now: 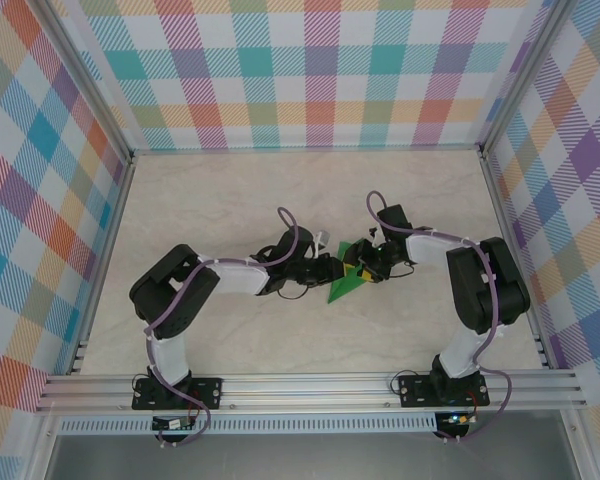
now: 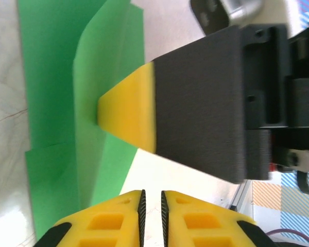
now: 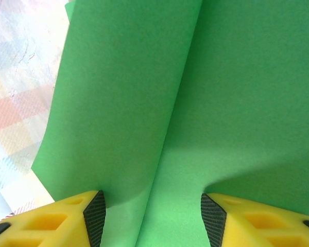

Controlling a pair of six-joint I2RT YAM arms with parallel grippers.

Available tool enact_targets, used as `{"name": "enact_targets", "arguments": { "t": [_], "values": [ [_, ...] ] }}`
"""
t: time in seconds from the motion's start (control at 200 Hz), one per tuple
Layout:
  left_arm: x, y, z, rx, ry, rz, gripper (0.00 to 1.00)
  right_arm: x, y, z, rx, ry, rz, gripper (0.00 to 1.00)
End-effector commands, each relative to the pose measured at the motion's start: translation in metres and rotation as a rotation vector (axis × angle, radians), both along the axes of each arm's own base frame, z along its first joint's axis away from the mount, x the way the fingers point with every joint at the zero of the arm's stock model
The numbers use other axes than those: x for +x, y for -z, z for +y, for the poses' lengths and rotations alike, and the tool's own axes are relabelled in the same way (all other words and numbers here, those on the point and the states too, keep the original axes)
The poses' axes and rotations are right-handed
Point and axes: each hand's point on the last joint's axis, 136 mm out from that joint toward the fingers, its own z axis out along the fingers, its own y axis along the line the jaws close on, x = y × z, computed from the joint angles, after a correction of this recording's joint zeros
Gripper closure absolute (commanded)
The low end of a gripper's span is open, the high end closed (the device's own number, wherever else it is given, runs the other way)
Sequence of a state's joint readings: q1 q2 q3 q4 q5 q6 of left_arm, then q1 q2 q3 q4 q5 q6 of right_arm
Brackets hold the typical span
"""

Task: Fold a paper plane with a square sheet of paper (pick it up from the middle)

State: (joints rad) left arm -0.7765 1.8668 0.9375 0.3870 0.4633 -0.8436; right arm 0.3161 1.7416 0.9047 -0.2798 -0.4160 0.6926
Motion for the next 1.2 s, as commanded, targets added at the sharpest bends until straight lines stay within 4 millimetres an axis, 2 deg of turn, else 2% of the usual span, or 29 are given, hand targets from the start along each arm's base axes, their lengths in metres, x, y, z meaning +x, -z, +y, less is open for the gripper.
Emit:
{"name": "enact_targets", "arguments": {
  "t": [0.0, 0.475, 1.195],
  "values": [
    [-0.003, 0.008, -0.003, 0.031, 0.025, 0.016, 0.84, -0.025, 0.048, -0.033, -0.194, 0.045, 0.133, 0.44],
    [0.002, 0.025, -0.001, 0.086, 0.023, 0.035, 0.86, -0.030, 0.059, -0.041, -0.249, 0.049, 0.182, 0.44],
    [0.004, 0.039, 0.004, 0.122, 0.004, 0.054, 0.88, -0.041, 0.072, -0.051, -0.349, 0.051, 0.273, 0.47]
  ]
}}
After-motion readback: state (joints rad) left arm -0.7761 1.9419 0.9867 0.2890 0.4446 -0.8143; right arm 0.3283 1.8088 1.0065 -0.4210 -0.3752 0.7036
